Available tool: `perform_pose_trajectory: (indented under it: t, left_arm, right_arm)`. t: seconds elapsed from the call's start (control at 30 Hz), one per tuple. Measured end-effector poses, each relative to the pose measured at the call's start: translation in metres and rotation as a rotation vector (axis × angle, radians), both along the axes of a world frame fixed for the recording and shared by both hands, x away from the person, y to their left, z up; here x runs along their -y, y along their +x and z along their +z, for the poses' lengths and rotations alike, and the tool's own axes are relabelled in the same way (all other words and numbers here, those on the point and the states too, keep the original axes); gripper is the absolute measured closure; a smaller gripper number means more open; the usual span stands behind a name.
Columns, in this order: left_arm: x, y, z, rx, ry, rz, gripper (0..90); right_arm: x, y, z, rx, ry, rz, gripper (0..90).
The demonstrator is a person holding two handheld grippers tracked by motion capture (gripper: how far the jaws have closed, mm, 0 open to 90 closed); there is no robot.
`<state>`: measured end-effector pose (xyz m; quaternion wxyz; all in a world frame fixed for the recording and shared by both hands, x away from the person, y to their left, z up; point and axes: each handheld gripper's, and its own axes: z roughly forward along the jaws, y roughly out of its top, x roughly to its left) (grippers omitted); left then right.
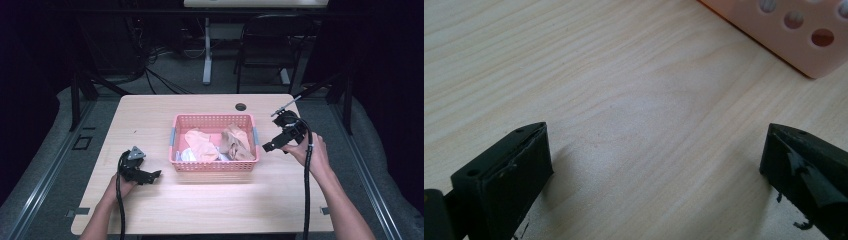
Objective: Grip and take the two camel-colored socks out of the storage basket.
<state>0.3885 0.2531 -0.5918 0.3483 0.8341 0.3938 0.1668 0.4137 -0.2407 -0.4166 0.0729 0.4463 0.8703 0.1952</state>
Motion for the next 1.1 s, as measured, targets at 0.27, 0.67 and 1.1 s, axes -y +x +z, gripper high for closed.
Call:
perform_pose_trajectory:
  t: [0.27, 0.67, 1.1]
  left_arm:
    - [0.0, 0.0, 0.0, -0.001, -0.001, 0.0, 0.0]
    - [0.0, 0.0, 0.0, -0.001, -0.001, 0.0, 0.0]
    - [0.0, 0.0, 0.0, 0.0, 0.0, 0.0, 0.0]
  right_arm:
    - [-0.028, 0.01, 0.003, -0.015, 0.0, 0.055, 0.0]
    - [-0.075, 0.015, -0.011, -0.038, 0.019, 0.148, 1.6]
    - [-0.098, 0.022, -0.04, -0.066, -0.054, 0.148, 20.9]
